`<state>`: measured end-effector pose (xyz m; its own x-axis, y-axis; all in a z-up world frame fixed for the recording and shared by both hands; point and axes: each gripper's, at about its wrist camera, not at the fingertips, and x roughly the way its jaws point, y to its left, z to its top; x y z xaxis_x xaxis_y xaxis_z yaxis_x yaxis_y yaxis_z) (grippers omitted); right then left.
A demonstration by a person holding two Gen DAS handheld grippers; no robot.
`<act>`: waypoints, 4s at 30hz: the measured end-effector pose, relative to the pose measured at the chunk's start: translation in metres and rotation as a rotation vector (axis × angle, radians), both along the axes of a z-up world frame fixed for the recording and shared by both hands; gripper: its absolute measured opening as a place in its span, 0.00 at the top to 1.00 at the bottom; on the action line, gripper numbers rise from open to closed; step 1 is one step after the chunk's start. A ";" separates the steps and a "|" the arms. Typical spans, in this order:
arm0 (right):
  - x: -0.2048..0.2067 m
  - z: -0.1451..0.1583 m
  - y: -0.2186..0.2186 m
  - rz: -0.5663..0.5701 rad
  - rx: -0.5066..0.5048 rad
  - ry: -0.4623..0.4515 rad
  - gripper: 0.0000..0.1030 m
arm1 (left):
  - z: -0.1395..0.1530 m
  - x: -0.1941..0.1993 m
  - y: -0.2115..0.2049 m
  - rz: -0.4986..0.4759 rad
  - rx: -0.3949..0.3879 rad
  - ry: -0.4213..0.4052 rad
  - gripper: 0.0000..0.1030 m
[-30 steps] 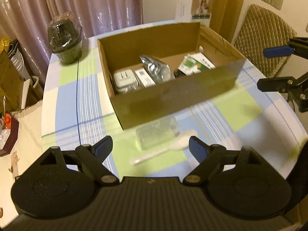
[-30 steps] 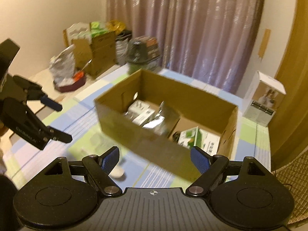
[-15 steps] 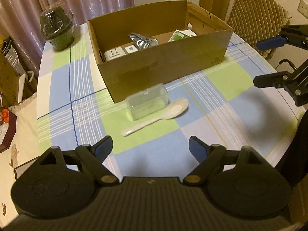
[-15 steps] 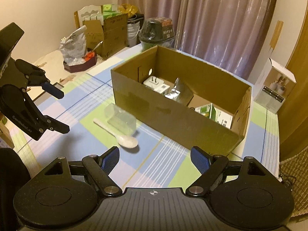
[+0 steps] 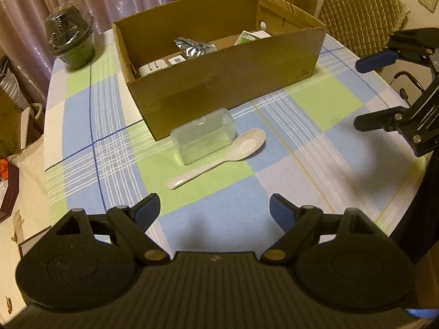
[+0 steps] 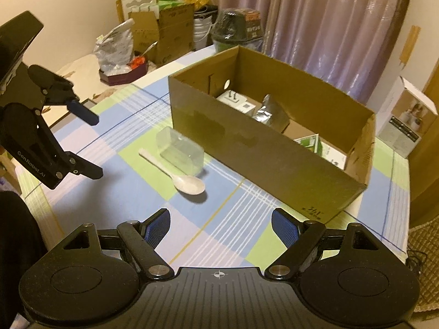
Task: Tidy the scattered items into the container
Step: 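Withdraw both tools from the box, then move both tools toward the clear plastic container and white spoon, then close the right tool on the white spoon while the left tool grasps the clear container, then lift the clear container and spoon and carry both toward the box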
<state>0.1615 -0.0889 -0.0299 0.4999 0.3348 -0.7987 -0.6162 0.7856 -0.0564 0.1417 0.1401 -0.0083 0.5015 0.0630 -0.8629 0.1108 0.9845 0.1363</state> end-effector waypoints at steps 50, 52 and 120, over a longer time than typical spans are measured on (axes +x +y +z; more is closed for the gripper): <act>0.099 -0.121 0.094 0.676 -0.216 0.140 0.42 | -0.057 0.079 0.022 -0.671 0.195 -0.016 0.18; 0.100 -0.120 0.095 0.684 -0.213 0.155 0.59 | -0.056 0.082 0.023 -0.673 0.189 -0.018 0.18; 0.054 -0.117 0.036 0.537 -0.179 0.222 0.64 | -0.063 0.107 0.008 -0.454 0.068 0.152 0.56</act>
<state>0.2157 -0.0529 -0.1467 0.1130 0.3452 -0.9317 -0.9358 0.3521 0.0169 0.2484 0.1478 -0.0711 0.3600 -0.0744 -0.9300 0.5512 0.8212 0.1476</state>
